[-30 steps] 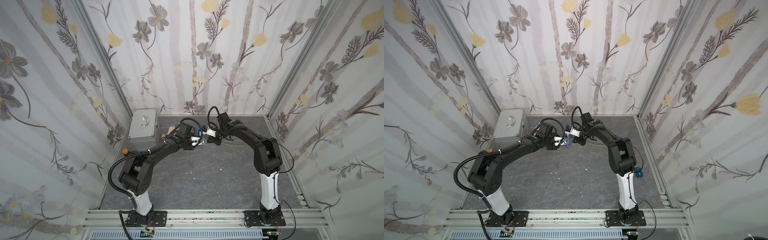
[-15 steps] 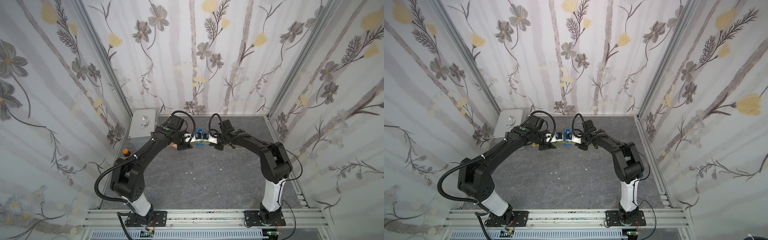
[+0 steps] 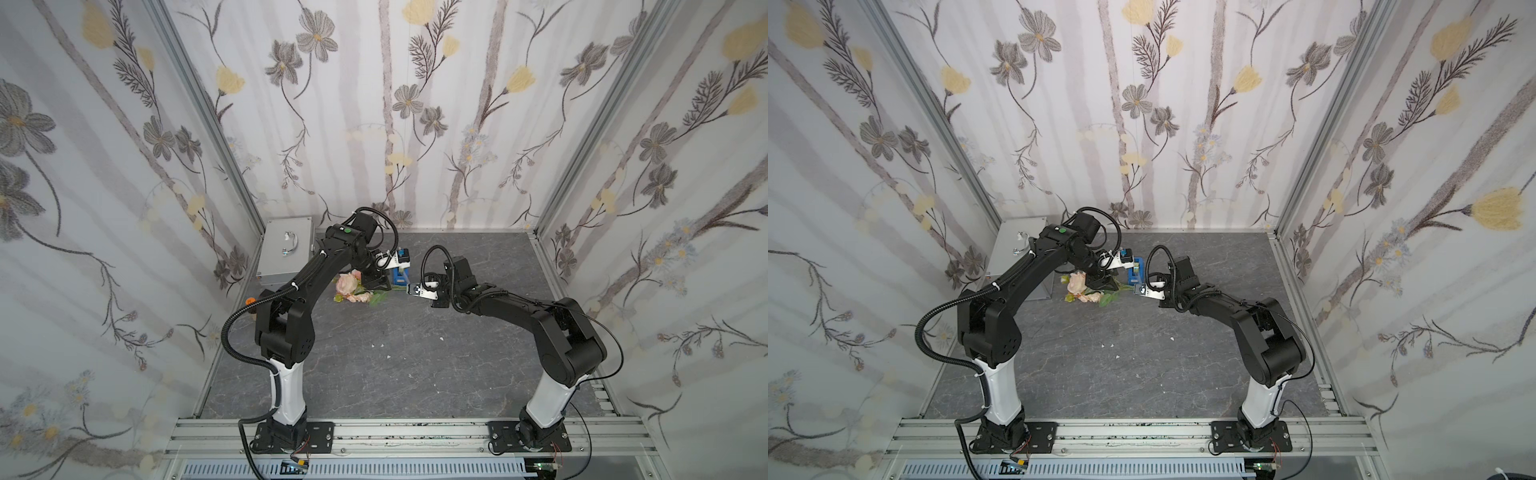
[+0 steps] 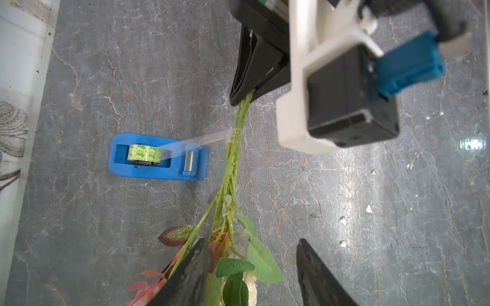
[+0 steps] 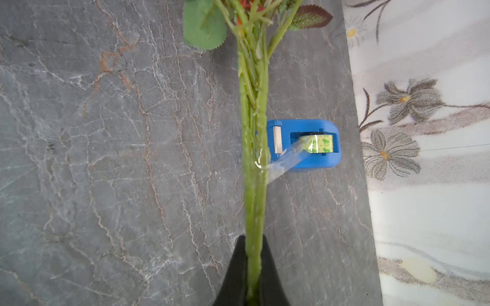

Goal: Wrap bouquets with tape
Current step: Wrap the tape around the bouquet.

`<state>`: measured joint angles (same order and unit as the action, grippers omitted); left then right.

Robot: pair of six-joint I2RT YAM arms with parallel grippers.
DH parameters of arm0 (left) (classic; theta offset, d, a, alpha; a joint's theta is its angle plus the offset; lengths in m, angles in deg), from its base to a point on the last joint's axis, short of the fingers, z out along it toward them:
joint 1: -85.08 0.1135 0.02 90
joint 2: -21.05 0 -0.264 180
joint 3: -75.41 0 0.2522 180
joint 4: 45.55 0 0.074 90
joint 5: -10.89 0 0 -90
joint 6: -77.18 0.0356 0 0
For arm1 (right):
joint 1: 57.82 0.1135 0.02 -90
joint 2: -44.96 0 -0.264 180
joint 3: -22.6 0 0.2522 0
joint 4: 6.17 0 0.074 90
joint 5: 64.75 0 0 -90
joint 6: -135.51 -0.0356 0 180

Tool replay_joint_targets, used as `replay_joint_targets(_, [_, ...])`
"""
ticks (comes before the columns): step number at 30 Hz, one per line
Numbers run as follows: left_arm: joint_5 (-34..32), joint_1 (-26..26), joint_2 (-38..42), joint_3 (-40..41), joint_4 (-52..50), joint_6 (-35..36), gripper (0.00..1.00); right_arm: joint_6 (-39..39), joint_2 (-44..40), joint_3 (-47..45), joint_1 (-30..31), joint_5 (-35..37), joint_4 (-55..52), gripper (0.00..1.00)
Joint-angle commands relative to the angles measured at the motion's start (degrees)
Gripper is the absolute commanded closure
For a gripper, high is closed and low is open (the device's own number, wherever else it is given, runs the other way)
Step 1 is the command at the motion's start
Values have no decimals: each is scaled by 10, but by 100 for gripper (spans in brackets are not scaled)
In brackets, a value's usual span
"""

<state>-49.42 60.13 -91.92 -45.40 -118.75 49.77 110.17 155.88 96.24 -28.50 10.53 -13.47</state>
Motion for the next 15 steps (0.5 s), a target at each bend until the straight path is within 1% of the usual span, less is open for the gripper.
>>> replay_joint_targets(1, [7,-2,-16,-16,-19,-28,38,26,-14,-19,7,-34,91,100])
replay_joint_targets(4, [-1,-7,-33,-24,-20,-37,34,35,-23,-45,13,-40,136,100])
replay_joint_targets(9, [-37,-22,-61,-26,-19,-36,34,42,-32,-74,23,-43,191,100])
replay_joint_targets(13, [-66,-25,-76,-32,3,-37,36,50,-34,-84,30,-49,206,100])
replay_joint_targets(15, [-70,-25,-81,-37,6,-34,38,48,-36,-88,33,-48,215,100])
